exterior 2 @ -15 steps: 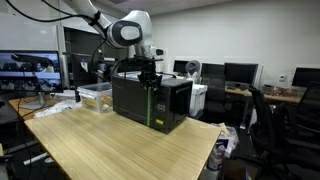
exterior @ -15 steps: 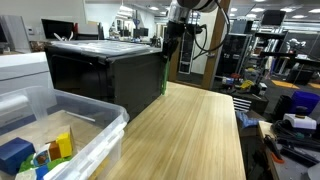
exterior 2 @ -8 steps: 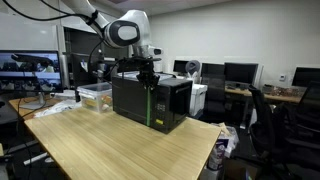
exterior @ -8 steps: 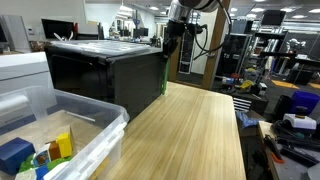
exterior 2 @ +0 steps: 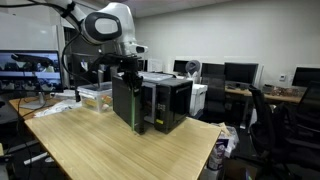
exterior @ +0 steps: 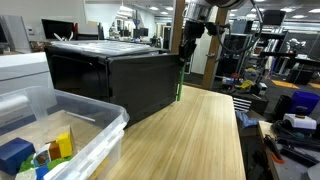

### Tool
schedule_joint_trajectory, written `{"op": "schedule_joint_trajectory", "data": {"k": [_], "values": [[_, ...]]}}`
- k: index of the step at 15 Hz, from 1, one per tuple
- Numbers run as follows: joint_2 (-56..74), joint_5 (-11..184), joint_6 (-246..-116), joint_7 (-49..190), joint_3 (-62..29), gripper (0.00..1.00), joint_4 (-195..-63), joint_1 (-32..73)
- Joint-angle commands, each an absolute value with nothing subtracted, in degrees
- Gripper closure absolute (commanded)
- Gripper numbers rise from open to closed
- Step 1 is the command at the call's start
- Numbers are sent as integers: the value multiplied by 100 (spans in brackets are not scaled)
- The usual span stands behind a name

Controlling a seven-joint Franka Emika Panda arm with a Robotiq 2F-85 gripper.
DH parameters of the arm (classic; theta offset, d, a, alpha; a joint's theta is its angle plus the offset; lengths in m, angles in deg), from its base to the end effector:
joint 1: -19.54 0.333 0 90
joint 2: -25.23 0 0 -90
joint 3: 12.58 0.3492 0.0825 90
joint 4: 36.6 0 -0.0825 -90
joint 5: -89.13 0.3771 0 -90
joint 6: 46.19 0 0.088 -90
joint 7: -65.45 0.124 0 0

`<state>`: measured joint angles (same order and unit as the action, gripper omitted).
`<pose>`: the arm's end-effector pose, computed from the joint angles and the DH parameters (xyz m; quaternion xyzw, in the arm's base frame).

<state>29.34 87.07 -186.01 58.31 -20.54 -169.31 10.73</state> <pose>0.4918 -0.1493 0.4116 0.9926 -0.0713 0.0937 0.0279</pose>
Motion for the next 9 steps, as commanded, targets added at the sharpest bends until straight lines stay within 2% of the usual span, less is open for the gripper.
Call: {"op": "schedule_joint_trajectory", "data": {"k": [1, 2, 4, 9], "values": [[3931, 8216, -18429, 6411, -2021, 57, -17786, 1025], [4074, 8174, -18410, 6537, -1986, 56, -17919, 1014], [4373, 7975, -18286, 6771, -1914, 45, -18098, 969], [4906, 7989, -17531, 6963, -1869, 11, -18032, 953]]}}
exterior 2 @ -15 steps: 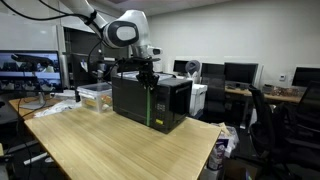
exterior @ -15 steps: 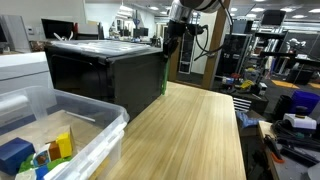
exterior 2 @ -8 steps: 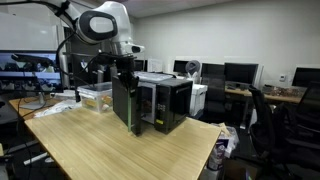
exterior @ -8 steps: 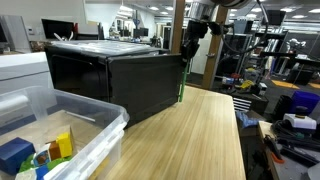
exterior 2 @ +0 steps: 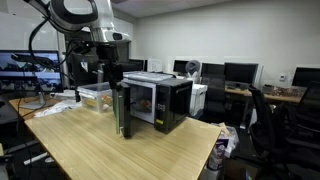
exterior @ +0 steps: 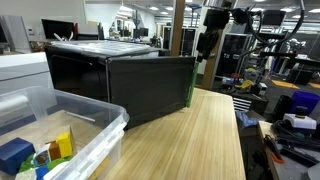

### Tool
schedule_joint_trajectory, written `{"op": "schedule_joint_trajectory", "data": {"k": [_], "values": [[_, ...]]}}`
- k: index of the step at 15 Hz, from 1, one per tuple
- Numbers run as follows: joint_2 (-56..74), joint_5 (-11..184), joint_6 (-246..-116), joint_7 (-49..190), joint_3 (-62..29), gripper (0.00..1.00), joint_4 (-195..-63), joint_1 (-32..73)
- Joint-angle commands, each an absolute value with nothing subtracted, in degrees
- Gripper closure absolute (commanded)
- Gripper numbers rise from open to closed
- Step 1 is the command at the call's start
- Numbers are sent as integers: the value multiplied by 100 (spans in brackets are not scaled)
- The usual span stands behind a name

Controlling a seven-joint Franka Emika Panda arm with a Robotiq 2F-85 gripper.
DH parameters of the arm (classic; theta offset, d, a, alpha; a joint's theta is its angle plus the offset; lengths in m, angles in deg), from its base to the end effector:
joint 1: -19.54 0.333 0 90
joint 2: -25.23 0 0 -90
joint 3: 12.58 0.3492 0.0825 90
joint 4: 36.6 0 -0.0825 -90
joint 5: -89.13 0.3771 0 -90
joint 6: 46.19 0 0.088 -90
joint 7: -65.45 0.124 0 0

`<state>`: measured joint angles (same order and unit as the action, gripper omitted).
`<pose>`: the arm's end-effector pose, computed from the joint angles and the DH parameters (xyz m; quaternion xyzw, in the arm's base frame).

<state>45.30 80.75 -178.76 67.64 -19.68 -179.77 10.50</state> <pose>0.4078 -0.1244 0.4436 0.9896 -0.1122 0.0772 0.0460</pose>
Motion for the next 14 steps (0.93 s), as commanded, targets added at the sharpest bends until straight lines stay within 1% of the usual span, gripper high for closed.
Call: {"op": "schedule_joint_trajectory", "data": {"k": [1, 3, 7, 11, 12, 13, 14], "values": [[4958, 8014, -17470, 7007, -1871, 4, -17983, 951], [4898, 7959, -17572, 7192, -1853, 0, -17836, 888], [4347, 7941, -18126, 7408, -1890, 0, -17477, 789], [3476, 7909, -18670, 7630, -1838, 0, -16942, 809], [3269, 7878, -18754, 7691, -1823, 3, -16797, 829], [3055, 7856, -18821, 7706, -1812, 27, -16639, 866], [2879, 7842, -18846, 7721, -1812, 27, -16499, 903]]}}
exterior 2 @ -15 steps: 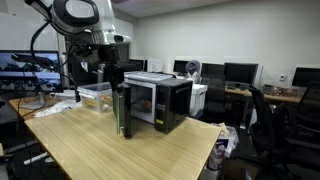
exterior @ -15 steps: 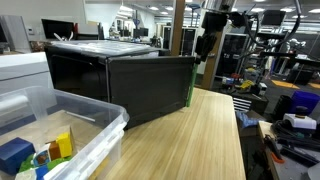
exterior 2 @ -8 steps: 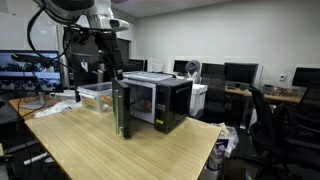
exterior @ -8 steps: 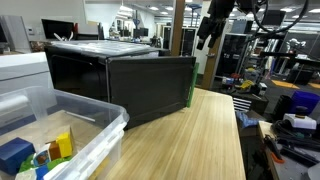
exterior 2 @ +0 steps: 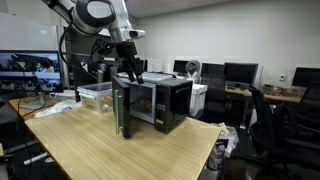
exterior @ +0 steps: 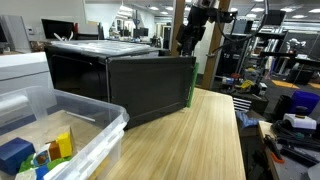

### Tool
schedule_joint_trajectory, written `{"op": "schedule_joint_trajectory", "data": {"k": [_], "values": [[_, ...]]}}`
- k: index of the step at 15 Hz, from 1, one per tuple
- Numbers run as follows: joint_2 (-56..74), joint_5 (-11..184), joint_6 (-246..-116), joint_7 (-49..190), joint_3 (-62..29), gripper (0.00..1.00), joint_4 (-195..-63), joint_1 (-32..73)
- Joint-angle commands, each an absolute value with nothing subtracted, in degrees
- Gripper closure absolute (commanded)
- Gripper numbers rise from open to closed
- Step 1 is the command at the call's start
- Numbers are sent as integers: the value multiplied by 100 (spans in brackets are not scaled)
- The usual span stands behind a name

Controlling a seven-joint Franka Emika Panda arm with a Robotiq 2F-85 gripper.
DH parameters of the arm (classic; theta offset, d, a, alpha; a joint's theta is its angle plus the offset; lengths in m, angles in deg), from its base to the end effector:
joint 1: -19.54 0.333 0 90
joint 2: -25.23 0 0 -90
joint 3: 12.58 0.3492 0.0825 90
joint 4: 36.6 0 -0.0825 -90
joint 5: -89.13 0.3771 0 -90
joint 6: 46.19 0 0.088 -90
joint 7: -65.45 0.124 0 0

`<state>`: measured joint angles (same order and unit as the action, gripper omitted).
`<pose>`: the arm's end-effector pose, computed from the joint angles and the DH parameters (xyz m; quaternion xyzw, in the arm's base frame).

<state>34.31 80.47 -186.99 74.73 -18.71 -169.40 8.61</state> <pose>0.4834 -0.1514 0.4570 0.9720 -0.1759 0.1445 0.0574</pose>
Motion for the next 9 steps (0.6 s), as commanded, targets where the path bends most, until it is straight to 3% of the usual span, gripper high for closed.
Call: {"op": "schedule_joint_trajectory", "data": {"k": [1, 9], "values": [[2783, 7849, -18855, 7685, -1811, 32, -16419, 942], [3499, 9407, -16831, 5238, -1835, 89, -16514, 1446]]}}
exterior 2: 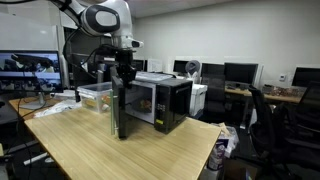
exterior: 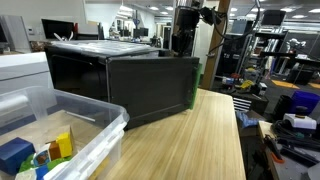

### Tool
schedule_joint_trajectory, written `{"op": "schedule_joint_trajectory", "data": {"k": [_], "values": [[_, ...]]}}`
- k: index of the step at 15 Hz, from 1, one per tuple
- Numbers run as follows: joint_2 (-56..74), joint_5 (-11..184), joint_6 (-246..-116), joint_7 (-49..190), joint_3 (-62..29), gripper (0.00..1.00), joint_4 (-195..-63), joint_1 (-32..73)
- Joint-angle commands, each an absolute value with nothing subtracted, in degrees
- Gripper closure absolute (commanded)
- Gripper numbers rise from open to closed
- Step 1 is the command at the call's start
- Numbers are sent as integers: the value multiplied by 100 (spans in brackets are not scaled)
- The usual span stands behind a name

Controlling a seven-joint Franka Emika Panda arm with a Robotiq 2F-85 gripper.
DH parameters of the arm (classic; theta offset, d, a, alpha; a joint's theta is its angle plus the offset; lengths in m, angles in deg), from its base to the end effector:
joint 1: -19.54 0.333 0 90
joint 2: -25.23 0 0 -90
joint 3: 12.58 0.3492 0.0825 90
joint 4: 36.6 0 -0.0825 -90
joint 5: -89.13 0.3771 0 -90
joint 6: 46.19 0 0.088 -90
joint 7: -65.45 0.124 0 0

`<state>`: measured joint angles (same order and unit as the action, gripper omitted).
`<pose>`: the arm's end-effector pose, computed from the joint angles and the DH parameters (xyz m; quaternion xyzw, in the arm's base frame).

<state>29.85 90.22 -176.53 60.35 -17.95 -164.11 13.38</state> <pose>0.5085 -0.1037 0.4405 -0.9959 0.0617 -0.0657 0.0019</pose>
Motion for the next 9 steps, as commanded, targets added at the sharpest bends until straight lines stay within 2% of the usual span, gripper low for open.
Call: {"op": "schedule_joint_trajectory", "data": {"k": [1, 4, 6, 8, 9], "values": [[3626, 9452, -16450, 5011, -1847, 95, -16504, 1493], [3964, 9416, -15427, 4464, -1856, 100, -16508, 1634], [4091, 9368, -14909, 4219, -1863, 98, -16517, 1721], [4248, 9250, -15041, 4417, -1814, 95, -16694, 1741], [4337, 9216, -15525, 4660, -1795, 96, -16884, 1708]]}}
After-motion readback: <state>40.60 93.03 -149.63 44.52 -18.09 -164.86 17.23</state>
